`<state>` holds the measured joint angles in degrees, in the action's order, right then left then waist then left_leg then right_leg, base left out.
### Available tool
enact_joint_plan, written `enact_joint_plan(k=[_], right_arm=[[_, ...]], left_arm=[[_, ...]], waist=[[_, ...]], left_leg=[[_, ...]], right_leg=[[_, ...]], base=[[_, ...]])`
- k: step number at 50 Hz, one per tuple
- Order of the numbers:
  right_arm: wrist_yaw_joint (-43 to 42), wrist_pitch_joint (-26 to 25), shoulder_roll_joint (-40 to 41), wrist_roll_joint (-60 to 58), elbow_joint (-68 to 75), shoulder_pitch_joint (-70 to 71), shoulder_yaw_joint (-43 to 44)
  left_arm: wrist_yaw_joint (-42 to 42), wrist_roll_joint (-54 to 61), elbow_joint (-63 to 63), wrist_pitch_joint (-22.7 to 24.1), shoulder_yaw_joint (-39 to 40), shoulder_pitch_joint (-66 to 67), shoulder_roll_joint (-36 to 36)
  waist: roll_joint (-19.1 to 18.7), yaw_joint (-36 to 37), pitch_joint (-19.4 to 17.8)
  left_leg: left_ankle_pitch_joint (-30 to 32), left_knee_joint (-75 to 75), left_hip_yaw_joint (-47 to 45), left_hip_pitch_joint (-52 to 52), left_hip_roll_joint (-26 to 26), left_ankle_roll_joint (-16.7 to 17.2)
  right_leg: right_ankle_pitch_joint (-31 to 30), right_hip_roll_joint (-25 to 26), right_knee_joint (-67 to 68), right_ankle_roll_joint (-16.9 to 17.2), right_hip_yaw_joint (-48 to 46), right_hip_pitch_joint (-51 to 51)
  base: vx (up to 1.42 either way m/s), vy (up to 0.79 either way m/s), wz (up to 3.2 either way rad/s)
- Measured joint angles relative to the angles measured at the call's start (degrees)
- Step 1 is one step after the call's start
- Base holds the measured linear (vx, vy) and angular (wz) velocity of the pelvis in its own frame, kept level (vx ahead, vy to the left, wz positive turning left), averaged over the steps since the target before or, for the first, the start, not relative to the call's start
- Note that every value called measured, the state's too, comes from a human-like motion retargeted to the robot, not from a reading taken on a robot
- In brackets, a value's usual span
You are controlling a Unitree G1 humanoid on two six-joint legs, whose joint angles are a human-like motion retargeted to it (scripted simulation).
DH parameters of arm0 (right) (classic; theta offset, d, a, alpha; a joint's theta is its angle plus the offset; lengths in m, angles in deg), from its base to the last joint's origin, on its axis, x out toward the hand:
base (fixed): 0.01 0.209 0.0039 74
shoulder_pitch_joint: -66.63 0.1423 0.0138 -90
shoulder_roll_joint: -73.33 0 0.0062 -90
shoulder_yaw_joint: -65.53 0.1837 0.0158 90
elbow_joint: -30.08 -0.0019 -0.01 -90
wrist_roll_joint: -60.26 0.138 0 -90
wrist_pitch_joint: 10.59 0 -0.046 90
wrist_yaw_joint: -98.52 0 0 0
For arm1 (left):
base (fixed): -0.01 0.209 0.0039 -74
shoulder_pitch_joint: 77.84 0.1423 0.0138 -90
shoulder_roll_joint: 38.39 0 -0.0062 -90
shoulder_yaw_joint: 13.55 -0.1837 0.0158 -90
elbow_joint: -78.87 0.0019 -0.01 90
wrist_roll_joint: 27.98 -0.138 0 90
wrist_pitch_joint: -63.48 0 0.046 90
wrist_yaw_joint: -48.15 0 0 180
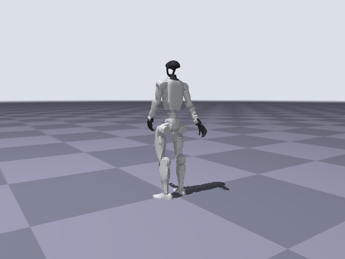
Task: Upper body actions
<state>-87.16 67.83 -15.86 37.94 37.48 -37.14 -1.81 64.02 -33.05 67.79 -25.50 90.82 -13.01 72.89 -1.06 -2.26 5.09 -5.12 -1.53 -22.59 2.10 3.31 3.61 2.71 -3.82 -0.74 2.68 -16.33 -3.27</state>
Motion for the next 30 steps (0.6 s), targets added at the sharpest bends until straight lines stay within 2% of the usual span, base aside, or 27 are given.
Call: enact_joint_plan(k=[3, 6, 11, 15, 18, 21, 26, 30], right_arm=[[-2.0, 3.0, -0.7, 4.6, 0.0, -2.9, 2.3], [-4.3, 2.8, -1.0, 5.9, 0.0, -3.5, 0.9], [-4.8, 0.3, 0.7, 3.3, 0.0, 1.2, -7.2], [0.2, 0.8, 4.4, -4.9, 0.0, 11.2, -16.6], [5.5, 4.6, 8.4, -11.3, 0.0, 20.5, -22.6], [13.3, 8.8, 13.3, -15.3, -6.0, 27.8, -27.6], [25.5, 16.3, 19.3, -15.2, -19.9, 34.7, -31.6], [29.3, 21.9, 21.6, -14.2, -27.7, 37.0, -33.1]], left_arm=[[-1.4, -0.1, -3.1, 2.8, -1.0, -2.1, 0.6], [-3.1, -2.3, -3.3, 2.9, -1.8, -1.9, 0.5], [-1.0, -4.2, 1.7, 1.2, -1.8, 4.0, -0.9], [-0.9, -7.2, 9.8, -1.7, 1.5, 12.7, -3.8], [-4.9, -8.4, 16.2, -4.6, 4.3, 19.6, -6.6], [-8.5, -8.3, 18.5, -8.4, 7.7, 28.7, -8.8], [-4.6, -9.1, 18.5, -10.2, 13.5, 43.1, -12.0], [-4.2, -9.5, 18.5, -11.5, 16.4, 50.0, -13.2]], waist=[[0.1, 0.1, -0.1], [0.0, 0.4, -0.3], [-0.5, 1.4, -0.2], [-1.2, 1.6, 0.1], [-1.9, 1.9, 0.2], [-2.5, 1.8, -0.1], [-2.6, 1.8, -0.2], [-2.5, 1.7, -0.2]], left_leg=[[0.2, -0.1, -0.2, 0.5, -0.1, 0.1], [0.2, -0.2, -0.3, 0.7, -0.1, 0.1], [0.2, -0.1, -0.1, 0.4, -0.3, 0.0], [0.0, 0.3, 0.2, -0.2, -0.4, -0.1], [-0.2, 0.7, -0.3, -1.1, -0.2, 0.0], [-0.5, 0.9, -0.8, -1.8, 0.2, 0.1], [-0.8, 1.2, -1.4, -2.4, 0.5, 0.4], [-0.9, 1.2, -1.6, -2.6, 0.7, 0.5]], right_leg=[[-0.1, -0.3, 0.0, 0.3, -0.3, -0.4], [-0.2, -0.5, -0.1, 0.4, -0.5, -0.5], [-0.1, -0.5, -0.1, 0.3, 0.0, -0.4], [-0.2, -0.1, 0.0, 0.0, 0.5, -0.3], [-0.4, 0.4, 0.4, -0.2, 1.4, -0.6], [-0.7, 1.0, 0.7, -0.3, 2.7, -0.9], [-1.0, 1.6, 1.0, -0.4, 4.1, -1.4], [-1.0, 1.7, 1.1, -0.4, 4.5, -1.5]], base=[[0.0, 0.0, 0.0], [0.0, 0.0, 0.0], [0.0, 0.0, 0.0], [0.0, 0.0, 0.0], [0.0, 0.0, 0.0], [0.0, 0.0, 0.0], [0.0, 0.0, 0.0], [0.0, 0.0, 0.0]])
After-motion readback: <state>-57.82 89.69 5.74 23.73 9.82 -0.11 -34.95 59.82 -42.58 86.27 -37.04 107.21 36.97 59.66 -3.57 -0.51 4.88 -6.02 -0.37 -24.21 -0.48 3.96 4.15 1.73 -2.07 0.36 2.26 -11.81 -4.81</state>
